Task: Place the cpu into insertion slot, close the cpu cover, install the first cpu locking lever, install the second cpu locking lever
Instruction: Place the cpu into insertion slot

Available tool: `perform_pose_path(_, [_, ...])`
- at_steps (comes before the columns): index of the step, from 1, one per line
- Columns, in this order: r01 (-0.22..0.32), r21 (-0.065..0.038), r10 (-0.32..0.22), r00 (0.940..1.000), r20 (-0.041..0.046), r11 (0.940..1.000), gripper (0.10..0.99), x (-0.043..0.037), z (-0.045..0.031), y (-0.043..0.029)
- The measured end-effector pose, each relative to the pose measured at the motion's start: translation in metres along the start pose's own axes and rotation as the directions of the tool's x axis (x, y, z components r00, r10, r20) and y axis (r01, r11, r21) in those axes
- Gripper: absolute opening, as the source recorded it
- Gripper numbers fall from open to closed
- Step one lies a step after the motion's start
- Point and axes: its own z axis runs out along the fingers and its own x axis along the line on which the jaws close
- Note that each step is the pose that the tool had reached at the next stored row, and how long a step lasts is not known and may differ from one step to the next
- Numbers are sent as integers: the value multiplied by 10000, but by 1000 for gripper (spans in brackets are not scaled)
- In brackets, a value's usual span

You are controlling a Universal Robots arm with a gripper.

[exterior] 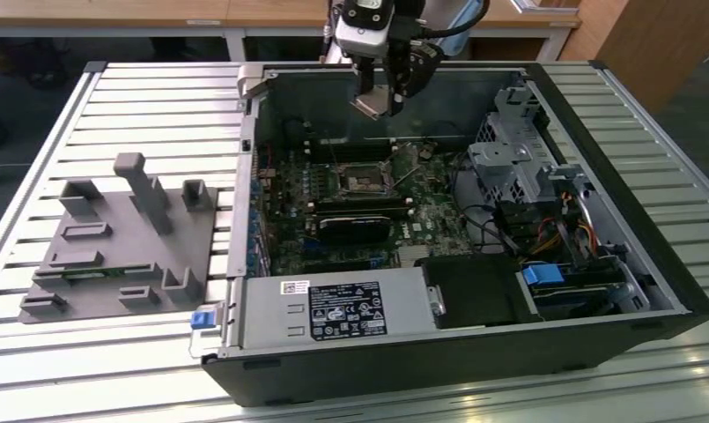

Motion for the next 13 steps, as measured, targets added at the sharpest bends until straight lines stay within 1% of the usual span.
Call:
perform_pose_path(4, [-417,-4,417,9991,43,9991,537,5,14,2])
perform_pose_path(7, [-757,-13,757,9971,73,9971,537,8,37,3])
perform_pose_path(11, [-1408,-29,1408,9900,132,9900,537,9,65,2])
perform_pose_path(13, [-1700,-39,1700,9853,156,9854,537,9,77,1])
